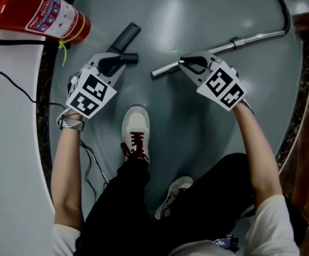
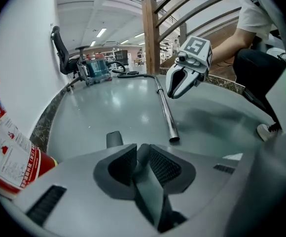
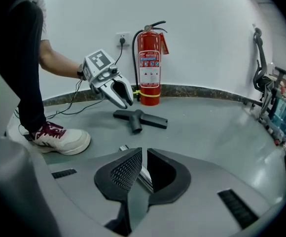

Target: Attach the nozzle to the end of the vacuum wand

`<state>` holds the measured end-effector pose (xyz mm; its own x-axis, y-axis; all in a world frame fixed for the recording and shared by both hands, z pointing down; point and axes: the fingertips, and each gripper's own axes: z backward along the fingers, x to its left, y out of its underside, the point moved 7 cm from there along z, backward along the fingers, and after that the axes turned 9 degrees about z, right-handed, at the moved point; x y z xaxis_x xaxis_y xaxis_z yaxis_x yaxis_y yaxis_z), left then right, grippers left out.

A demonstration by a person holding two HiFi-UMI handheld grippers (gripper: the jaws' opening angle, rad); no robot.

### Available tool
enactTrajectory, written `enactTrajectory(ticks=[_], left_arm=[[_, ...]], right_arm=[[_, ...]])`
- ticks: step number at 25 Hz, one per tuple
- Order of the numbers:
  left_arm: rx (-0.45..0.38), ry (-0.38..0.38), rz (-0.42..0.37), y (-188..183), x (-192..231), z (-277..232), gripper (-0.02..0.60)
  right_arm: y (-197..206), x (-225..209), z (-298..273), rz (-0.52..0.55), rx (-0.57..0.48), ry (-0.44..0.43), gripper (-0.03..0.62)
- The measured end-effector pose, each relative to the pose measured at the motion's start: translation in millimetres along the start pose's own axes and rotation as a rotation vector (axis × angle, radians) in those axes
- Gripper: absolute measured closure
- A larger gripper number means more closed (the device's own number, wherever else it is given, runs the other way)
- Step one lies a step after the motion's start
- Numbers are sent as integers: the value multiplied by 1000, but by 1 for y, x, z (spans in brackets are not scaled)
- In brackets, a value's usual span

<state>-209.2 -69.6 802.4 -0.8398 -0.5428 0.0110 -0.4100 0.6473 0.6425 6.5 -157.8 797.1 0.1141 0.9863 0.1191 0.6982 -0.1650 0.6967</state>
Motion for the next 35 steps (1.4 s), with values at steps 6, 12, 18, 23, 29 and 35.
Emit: enactTrajectory(ticks=[6,12,18,23,29,35], left_arm=[[53,5,-40,8,-1,-11,492],[73,-36,-54,8,5,-18,489],[106,-15,-74,12,10,-26,489],[117,40,-98,8,12,-31,480],[185,118,-156,7,9,-45,410],[329,156,-285,11,10,-57,397]], right_arm=[[11,13,-16,117,67,-92,562],[31,12,-28,103,111,-140,469],[51,1,-33,228,220,-129,428],[57,-4,-36,315,283,-130,424],[61,-9,-42,402,346,-124,408],[59,-15,-48,453,355,-166,396]])
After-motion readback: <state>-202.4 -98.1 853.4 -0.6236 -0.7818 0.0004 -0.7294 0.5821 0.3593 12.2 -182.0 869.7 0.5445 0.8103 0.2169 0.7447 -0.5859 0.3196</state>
